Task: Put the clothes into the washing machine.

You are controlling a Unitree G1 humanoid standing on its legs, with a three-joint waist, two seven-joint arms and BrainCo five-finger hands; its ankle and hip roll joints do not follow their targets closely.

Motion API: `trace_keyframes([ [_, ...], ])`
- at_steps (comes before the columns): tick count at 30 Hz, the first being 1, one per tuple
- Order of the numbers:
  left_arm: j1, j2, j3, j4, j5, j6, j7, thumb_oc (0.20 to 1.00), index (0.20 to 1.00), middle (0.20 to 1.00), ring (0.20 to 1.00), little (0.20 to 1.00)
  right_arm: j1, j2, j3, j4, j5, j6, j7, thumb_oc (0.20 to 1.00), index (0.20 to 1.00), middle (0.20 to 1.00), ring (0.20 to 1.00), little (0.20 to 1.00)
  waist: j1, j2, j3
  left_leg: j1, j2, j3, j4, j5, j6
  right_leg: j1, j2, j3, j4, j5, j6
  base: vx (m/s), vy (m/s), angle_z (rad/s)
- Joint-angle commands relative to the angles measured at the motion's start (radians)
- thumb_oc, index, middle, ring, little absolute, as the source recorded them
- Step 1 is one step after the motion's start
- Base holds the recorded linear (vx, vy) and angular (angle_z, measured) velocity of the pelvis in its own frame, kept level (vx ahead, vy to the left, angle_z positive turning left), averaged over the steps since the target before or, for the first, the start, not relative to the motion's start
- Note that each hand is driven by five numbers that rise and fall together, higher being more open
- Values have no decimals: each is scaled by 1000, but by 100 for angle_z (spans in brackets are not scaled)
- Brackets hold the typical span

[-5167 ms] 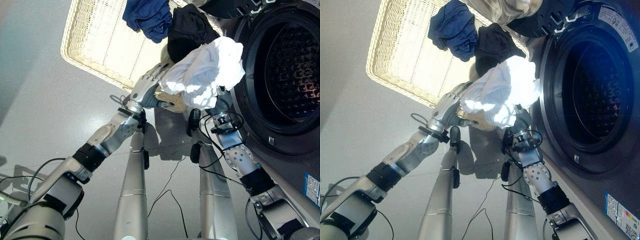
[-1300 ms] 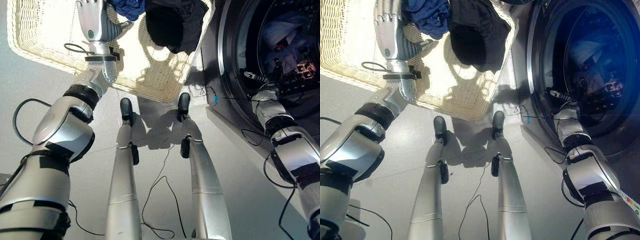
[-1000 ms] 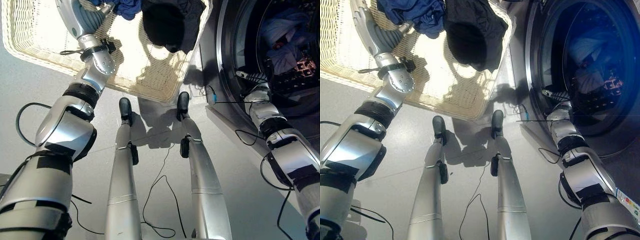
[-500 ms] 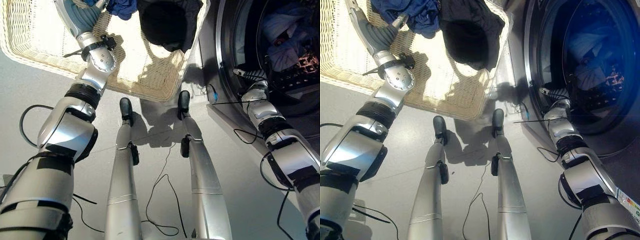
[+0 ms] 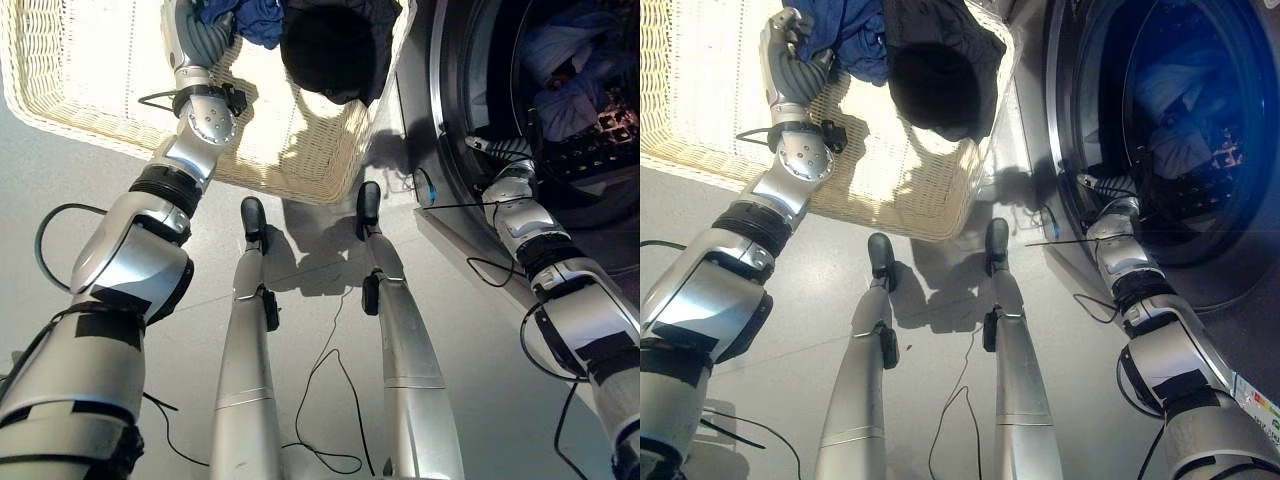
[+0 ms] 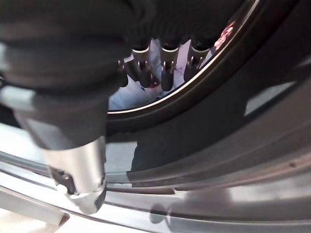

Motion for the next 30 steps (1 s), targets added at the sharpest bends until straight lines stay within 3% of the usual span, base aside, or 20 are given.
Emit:
trace_keyframes([
  [1,-13,-33,5,36,-8,9,-71,200,200,200,200,200,27,-37,38,-5,-33,-5,-20,1000,1000,1000,1000,1000,-38,46,-21,-11,-30,-17,27,-21,19,36,70,-60,6,-5,58,0,0,0],
  [6,-7,-39,-8,49,7,49,-96,200,200,200,200,200,24,-31,43,-4,-36,-7,-24,1000,1000,1000,1000,1000,-40,46,-21,-11,-28,-12,24,-18,19,36,69,-61,2,-1,60,0,0,0],
  [15,-5,-43,-17,56,9,34,-125,200,200,200,200,200,29,-29,39,-8,-32,-16,-24,1000,1000,1000,1000,1000,-41,45,-21,-9,-25,-9,21,-14,18,39,66,-63,-3,2,63,0,0,0],
  [22,81,-60,68,0,-193,-131,-164,200,200,200,200,200,78,-6,6,-85,-7,-73,-57,1000,1000,1000,1000,1000,-33,46,-21,1,-27,-10,14,-14,18,45,64,-67,-3,1,64,-7,-34,0],
  [26,212,-78,155,-109,-337,-223,-219,200,200,200,200,200,151,11,-39,-208,-17,-81,-102,1000,1000,1000,1000,1000,-22,50,-21,7,-31,-16,5,-15,19,52,64,-70,-7,0,62,-14,-47,0],
  [30,373,-111,239,-244,-393,-293,-263,200,200,200,200,200,245,25,-110,-334,-49,-78,-110,1000,1000,1000,1000,1000,-8,55,-21,7,-38,-26,8,-21,25,53,60,-76,0,-4,60,-16,-54,1],
])
